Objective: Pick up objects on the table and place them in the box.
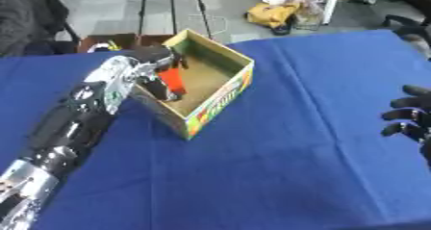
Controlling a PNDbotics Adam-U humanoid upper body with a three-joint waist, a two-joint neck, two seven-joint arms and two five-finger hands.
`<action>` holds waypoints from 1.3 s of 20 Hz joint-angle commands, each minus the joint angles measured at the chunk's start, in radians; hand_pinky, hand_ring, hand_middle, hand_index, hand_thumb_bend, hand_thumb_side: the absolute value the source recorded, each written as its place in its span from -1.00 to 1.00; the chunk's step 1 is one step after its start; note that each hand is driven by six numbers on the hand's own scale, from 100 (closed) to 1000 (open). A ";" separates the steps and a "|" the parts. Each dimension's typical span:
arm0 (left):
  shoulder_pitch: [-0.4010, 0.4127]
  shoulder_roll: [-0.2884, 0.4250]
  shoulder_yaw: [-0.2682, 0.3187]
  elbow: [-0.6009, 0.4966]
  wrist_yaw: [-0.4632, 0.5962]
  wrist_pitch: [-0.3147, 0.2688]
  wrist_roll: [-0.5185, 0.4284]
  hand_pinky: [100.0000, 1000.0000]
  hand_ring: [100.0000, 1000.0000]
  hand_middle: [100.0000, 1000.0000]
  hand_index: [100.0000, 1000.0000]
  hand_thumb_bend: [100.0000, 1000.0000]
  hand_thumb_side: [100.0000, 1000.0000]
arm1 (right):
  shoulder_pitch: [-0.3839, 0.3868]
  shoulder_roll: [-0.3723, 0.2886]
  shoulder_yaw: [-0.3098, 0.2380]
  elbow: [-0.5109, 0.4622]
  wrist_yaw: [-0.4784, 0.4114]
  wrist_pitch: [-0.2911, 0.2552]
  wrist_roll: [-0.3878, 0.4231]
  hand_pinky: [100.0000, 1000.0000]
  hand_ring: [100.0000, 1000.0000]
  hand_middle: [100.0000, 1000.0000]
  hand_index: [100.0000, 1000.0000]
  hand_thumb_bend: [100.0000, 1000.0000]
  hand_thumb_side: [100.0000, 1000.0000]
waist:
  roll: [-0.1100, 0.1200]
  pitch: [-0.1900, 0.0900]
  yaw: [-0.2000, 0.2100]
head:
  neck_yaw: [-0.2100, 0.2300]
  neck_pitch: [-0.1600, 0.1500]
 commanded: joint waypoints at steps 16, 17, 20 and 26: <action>0.424 0.176 0.075 -0.834 1.036 -0.014 0.525 0.30 0.45 0.41 0.48 0.38 0.54 | -0.003 -0.018 -0.044 -0.017 0.000 -0.015 -0.030 -0.13 0.14 0.13 0.55 -1.00 0.07 | -0.005 -0.002 0.146 | -0.071 -0.043; 0.489 0.172 0.084 -0.864 1.101 -0.002 0.539 0.29 0.45 0.41 0.47 0.39 0.57 | -0.005 -0.019 -0.044 -0.018 0.000 -0.016 -0.030 -0.13 0.14 0.13 0.55 -1.00 0.07 | -0.007 0.000 0.158 | -0.075 -0.043; 0.622 0.160 0.110 -0.891 1.242 0.031 0.562 0.26 0.44 0.39 0.46 0.36 0.62 | -0.007 -0.022 -0.046 -0.019 0.000 -0.017 -0.032 -0.13 0.14 0.13 0.55 -1.00 0.07 | -0.010 0.001 0.181 | -0.080 -0.042; 0.727 0.148 0.133 -0.900 1.382 0.054 0.564 0.24 0.42 0.39 0.48 0.36 0.65 | -0.006 -0.019 -0.046 -0.018 -0.001 -0.017 -0.033 -0.12 0.14 0.13 0.55 -1.00 0.07 | -0.012 0.000 0.197 | -0.082 -0.041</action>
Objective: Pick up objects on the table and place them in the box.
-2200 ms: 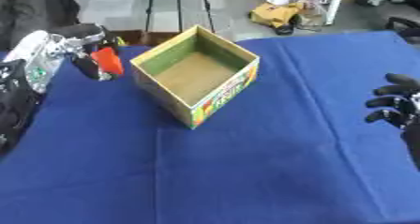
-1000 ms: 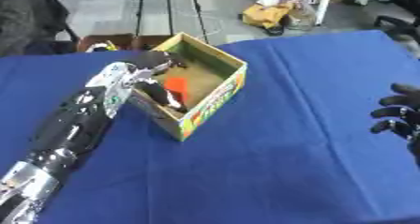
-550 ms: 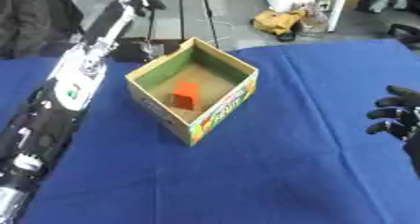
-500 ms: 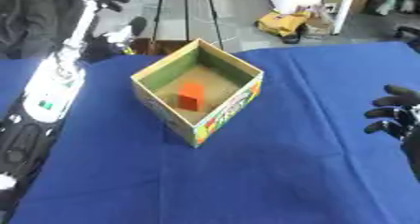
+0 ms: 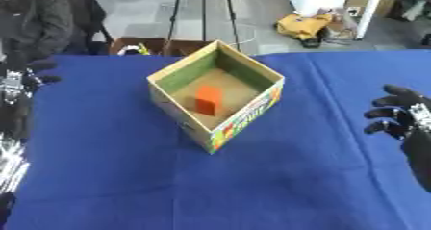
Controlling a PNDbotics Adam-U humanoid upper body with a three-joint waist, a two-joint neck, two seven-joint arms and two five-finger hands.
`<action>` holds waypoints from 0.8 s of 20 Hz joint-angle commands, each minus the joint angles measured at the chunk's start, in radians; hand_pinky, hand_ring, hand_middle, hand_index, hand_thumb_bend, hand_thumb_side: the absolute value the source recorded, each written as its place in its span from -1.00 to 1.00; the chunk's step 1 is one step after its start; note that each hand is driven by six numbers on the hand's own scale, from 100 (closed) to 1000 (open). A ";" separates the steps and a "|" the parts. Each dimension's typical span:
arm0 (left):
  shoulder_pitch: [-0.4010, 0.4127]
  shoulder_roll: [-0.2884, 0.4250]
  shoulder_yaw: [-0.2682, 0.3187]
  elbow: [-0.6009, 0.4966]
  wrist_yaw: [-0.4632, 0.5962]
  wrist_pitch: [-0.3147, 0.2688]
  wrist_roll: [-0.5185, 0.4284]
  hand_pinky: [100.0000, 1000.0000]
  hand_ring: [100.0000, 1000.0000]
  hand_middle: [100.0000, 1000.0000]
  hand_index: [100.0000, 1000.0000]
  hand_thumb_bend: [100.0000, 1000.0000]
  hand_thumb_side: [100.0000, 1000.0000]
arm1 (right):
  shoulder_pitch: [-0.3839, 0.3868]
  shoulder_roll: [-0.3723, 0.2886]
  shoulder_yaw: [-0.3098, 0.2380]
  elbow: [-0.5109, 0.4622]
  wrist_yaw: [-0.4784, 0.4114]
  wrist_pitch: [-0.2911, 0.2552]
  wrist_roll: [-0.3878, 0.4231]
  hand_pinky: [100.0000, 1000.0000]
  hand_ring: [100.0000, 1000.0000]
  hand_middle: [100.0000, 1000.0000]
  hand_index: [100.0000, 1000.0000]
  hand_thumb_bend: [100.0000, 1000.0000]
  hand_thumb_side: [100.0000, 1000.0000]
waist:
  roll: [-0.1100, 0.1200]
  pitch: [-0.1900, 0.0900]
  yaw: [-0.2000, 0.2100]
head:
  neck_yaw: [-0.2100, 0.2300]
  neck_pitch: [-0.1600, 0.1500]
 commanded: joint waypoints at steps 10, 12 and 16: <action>0.056 -0.022 0.030 -0.014 0.048 0.029 -0.011 0.23 0.42 0.38 0.46 0.31 0.62 | -0.012 -0.021 -0.012 -0.016 -0.002 -0.003 -0.011 -0.12 0.16 0.14 0.55 -1.00 0.07 | 0.001 -0.015 0.007 | -0.008 -0.003; 0.059 -0.026 0.031 -0.011 0.047 0.030 -0.013 0.22 0.42 0.38 0.46 0.29 0.62 | -0.012 -0.022 -0.013 -0.016 -0.001 -0.003 -0.012 -0.12 0.17 0.14 0.55 -1.00 0.07 | 0.002 -0.014 0.010 | -0.008 0.000; 0.062 -0.031 0.030 -0.010 0.044 0.031 -0.023 0.22 0.42 0.38 0.46 0.27 0.62 | -0.011 -0.019 -0.013 -0.017 0.000 -0.002 -0.012 -0.12 0.17 0.14 0.55 -1.00 0.07 | 0.003 -0.012 0.012 | -0.011 0.000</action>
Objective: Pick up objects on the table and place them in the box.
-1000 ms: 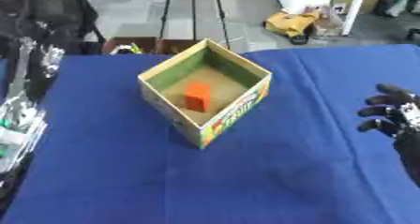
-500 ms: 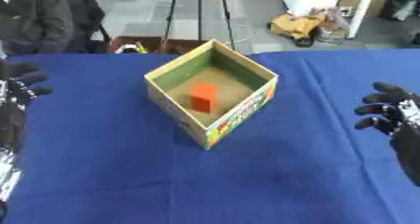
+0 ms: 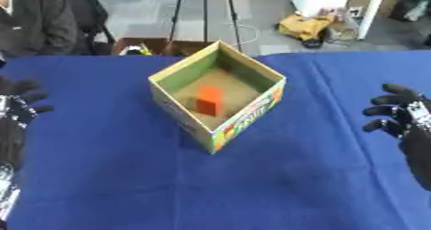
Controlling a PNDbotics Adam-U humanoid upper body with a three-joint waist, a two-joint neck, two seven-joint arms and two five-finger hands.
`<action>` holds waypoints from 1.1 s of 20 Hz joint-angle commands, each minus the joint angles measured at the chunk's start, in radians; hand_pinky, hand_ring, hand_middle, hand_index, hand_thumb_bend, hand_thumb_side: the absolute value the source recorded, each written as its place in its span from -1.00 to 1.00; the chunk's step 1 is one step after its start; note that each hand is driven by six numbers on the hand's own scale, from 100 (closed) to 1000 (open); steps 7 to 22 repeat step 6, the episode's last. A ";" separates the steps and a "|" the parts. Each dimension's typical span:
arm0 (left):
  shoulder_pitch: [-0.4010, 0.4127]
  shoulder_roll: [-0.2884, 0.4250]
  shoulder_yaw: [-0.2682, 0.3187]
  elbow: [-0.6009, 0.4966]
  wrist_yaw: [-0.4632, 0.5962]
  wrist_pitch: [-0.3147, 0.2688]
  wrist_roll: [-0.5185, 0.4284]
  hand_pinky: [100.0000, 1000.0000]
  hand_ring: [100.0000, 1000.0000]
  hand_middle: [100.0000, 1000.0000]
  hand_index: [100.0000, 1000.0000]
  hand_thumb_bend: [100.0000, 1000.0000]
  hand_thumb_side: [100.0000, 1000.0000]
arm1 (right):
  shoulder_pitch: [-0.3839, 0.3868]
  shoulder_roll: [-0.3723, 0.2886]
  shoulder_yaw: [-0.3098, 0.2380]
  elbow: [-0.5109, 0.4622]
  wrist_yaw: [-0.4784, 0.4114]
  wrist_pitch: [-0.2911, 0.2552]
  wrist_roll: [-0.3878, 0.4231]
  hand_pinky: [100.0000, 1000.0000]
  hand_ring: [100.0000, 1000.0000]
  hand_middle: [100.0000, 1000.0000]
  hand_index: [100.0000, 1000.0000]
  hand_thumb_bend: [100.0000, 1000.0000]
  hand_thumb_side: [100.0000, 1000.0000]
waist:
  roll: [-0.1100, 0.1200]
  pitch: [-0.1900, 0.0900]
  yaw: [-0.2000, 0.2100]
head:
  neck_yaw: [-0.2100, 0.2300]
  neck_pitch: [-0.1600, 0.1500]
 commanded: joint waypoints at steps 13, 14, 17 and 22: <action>-0.004 0.004 0.013 -0.014 -0.009 -0.002 -0.026 0.22 0.42 0.37 0.46 0.28 0.61 | -0.010 -0.019 -0.014 -0.018 0.000 -0.004 -0.003 -0.20 0.15 0.13 0.55 -1.00 0.07 | -0.002 -0.010 0.001 | -0.005 0.001; -0.004 0.004 0.013 -0.014 -0.009 -0.002 -0.026 0.22 0.42 0.37 0.46 0.28 0.61 | -0.010 -0.019 -0.014 -0.018 0.000 -0.004 -0.003 -0.20 0.15 0.13 0.55 -1.00 0.07 | -0.002 -0.010 0.001 | -0.005 0.001; -0.004 0.004 0.013 -0.014 -0.009 -0.002 -0.026 0.22 0.42 0.37 0.46 0.28 0.61 | -0.010 -0.019 -0.014 -0.018 0.000 -0.004 -0.003 -0.20 0.15 0.13 0.55 -1.00 0.07 | -0.002 -0.010 0.001 | -0.005 0.001; -0.004 0.004 0.013 -0.014 -0.009 -0.002 -0.026 0.22 0.42 0.37 0.46 0.28 0.61 | -0.010 -0.019 -0.014 -0.018 0.000 -0.004 -0.003 -0.20 0.15 0.13 0.55 -1.00 0.07 | -0.002 -0.010 0.001 | -0.005 0.001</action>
